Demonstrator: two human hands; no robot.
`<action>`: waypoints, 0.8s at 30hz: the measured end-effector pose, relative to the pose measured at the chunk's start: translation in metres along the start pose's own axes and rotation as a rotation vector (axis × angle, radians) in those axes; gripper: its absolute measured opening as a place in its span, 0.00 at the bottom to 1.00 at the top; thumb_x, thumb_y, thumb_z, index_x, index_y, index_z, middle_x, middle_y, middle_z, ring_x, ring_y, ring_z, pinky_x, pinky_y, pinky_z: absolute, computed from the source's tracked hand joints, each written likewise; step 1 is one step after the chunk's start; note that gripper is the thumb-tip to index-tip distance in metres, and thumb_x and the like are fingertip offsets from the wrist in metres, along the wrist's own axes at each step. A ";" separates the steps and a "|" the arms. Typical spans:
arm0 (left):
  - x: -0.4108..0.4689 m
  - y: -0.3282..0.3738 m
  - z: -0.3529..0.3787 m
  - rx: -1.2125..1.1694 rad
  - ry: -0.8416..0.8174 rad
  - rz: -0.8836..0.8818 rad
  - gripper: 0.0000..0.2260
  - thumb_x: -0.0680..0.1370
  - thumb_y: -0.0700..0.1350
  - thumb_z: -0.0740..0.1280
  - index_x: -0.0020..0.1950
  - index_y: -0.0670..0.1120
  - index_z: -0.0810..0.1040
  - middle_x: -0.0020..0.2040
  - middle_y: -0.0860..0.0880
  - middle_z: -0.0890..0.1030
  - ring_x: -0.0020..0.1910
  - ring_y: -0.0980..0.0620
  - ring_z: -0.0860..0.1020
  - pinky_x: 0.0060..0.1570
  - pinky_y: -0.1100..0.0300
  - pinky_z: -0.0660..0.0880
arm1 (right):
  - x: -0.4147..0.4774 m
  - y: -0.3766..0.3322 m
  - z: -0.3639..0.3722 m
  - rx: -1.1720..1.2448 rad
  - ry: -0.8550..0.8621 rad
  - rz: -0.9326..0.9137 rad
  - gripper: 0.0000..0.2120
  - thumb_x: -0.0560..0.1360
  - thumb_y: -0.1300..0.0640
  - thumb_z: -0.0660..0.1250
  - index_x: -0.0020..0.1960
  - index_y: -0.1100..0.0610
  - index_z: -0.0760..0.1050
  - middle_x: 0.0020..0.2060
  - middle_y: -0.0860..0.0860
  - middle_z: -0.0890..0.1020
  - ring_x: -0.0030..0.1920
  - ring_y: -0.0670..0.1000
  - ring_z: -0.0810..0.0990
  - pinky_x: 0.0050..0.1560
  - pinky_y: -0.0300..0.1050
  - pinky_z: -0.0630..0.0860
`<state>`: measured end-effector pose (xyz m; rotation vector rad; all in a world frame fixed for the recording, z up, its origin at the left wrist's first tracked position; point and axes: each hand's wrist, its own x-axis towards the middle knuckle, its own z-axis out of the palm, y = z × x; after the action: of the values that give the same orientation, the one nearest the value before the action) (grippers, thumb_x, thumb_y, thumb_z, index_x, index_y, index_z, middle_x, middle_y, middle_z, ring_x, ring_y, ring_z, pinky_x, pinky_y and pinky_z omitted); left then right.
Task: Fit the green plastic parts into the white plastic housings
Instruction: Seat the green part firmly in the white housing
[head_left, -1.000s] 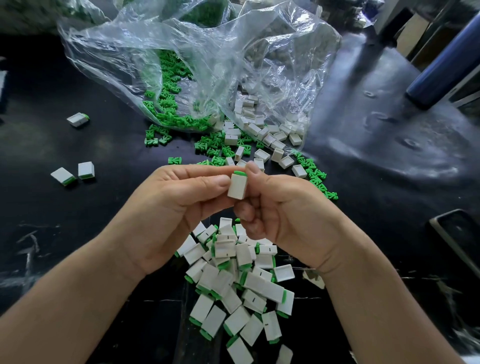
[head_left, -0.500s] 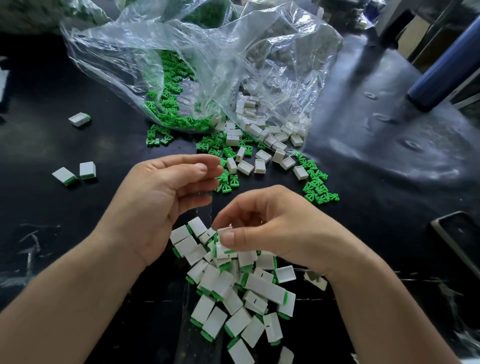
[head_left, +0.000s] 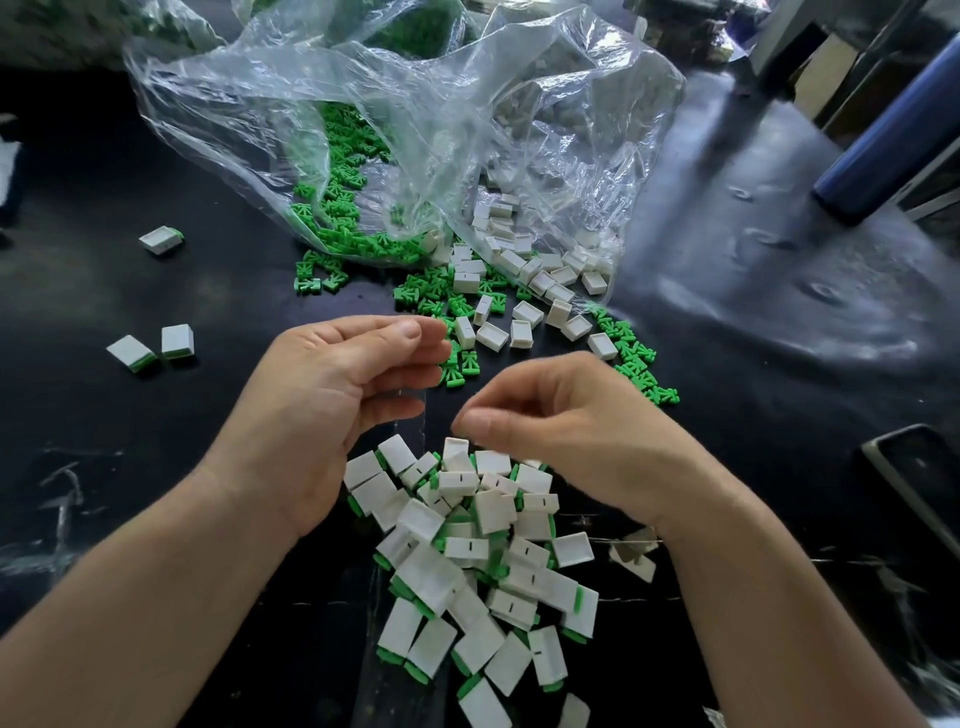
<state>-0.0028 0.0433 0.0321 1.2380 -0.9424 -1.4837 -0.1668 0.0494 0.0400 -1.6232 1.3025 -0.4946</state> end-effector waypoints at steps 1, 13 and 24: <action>0.000 0.000 0.000 -0.002 0.001 0.000 0.09 0.76 0.39 0.62 0.41 0.45 0.81 0.37 0.49 0.85 0.36 0.56 0.82 0.34 0.66 0.77 | 0.003 0.004 -0.001 -0.034 0.113 -0.013 0.04 0.72 0.51 0.69 0.39 0.49 0.81 0.31 0.42 0.81 0.33 0.39 0.77 0.38 0.33 0.74; -0.001 -0.002 0.002 0.013 -0.008 -0.001 0.11 0.76 0.39 0.63 0.38 0.47 0.82 0.38 0.49 0.85 0.35 0.57 0.82 0.31 0.67 0.77 | 0.040 0.034 -0.001 -0.600 0.429 0.098 0.21 0.78 0.54 0.60 0.70 0.48 0.64 0.56 0.53 0.70 0.60 0.54 0.68 0.59 0.50 0.67; -0.004 -0.006 0.003 0.161 0.017 0.111 0.11 0.70 0.35 0.70 0.41 0.51 0.82 0.40 0.52 0.85 0.36 0.60 0.80 0.34 0.70 0.76 | 0.030 0.023 -0.005 -0.040 0.428 -0.039 0.05 0.76 0.53 0.65 0.44 0.48 0.79 0.36 0.43 0.80 0.39 0.41 0.76 0.41 0.31 0.71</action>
<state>-0.0068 0.0482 0.0279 1.2895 -1.1191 -1.3293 -0.1724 0.0212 0.0150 -1.6326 1.6013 -0.8796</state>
